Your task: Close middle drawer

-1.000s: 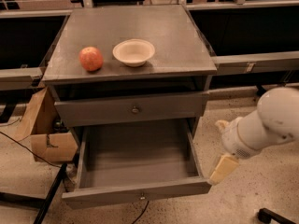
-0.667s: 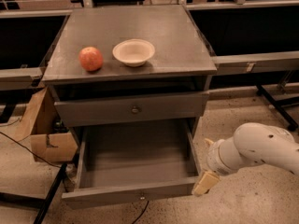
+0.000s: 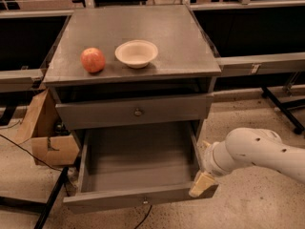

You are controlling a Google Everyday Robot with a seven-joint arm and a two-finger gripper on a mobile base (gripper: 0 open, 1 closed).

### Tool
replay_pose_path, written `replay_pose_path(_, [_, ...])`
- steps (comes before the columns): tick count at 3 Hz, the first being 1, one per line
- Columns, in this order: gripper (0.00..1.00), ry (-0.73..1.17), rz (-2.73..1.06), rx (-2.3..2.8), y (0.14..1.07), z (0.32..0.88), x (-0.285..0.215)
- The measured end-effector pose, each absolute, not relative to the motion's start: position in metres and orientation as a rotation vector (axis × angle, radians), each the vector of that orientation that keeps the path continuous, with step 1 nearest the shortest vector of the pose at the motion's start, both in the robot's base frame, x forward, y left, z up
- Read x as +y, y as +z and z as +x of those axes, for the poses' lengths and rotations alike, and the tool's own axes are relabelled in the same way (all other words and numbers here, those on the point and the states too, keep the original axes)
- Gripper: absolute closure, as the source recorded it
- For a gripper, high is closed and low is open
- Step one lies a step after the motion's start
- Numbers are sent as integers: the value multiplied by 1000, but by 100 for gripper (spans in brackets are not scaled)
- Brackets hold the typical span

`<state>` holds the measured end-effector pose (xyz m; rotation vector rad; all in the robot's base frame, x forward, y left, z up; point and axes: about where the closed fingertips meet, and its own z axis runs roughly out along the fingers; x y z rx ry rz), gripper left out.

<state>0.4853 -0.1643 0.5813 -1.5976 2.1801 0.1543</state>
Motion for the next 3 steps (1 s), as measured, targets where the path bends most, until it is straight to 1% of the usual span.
replay_pose_path(2, [0,210,-1649,2187,487,521,-127])
replay_pose_path(3, [0,242,-1666,2217,447,523,-121])
